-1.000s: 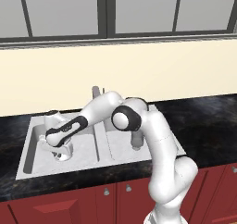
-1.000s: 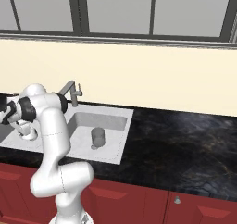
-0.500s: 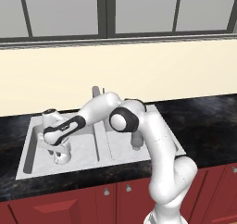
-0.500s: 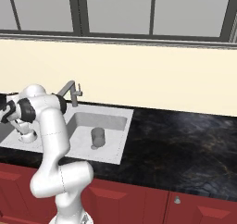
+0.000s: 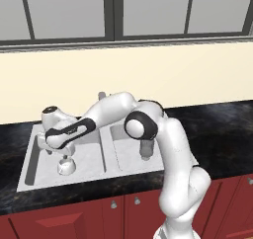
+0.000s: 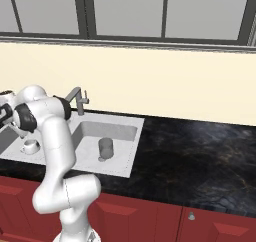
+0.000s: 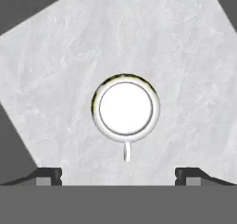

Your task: Move any existing items from the left basin to the right basin for drying. Then move the mug from the counter to the left basin of the sink for washing.

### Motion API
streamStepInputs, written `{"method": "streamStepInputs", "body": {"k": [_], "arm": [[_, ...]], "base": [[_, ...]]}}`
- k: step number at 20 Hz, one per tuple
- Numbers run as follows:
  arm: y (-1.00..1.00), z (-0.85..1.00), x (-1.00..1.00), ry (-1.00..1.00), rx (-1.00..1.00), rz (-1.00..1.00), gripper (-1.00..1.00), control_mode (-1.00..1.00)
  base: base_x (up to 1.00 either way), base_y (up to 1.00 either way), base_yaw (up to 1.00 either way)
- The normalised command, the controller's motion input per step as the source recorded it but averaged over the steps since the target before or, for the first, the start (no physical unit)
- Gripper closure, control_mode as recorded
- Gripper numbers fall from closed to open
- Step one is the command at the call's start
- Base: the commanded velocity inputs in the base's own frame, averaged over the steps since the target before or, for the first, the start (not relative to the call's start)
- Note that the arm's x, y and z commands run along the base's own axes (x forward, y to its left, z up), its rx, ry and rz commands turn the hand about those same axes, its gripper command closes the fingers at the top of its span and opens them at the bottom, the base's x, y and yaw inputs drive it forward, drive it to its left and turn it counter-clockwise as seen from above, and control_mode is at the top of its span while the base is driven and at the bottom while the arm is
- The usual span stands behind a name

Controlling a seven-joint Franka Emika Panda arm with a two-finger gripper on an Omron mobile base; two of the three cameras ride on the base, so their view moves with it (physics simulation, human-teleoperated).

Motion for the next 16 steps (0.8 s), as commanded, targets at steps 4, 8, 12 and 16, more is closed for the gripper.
{"method": "streamStepInputs", "body": {"k": [4, 8, 12, 16], "arm": [[-0.18, 0.62, -0.41, -0.14, 0.06, 0.0, -1.0, -1.0], [-0.28, 0.49, -0.42, -0.1, 0.08, 0.0, -1.0, -1.0], [-0.43, 0.41, -0.47, -0.1, 0.1, 0.03, -1.0, -1.0], [-0.6, 0.4, -0.42, -0.1, 0.12, 0.08, -1.0, -1.0]], "base": [[0.0, 0.0, 0.0], [0.0, 0.0, 0.0], [0.0, 0.0, 0.0], [0.0, 0.0, 0.0]]}}
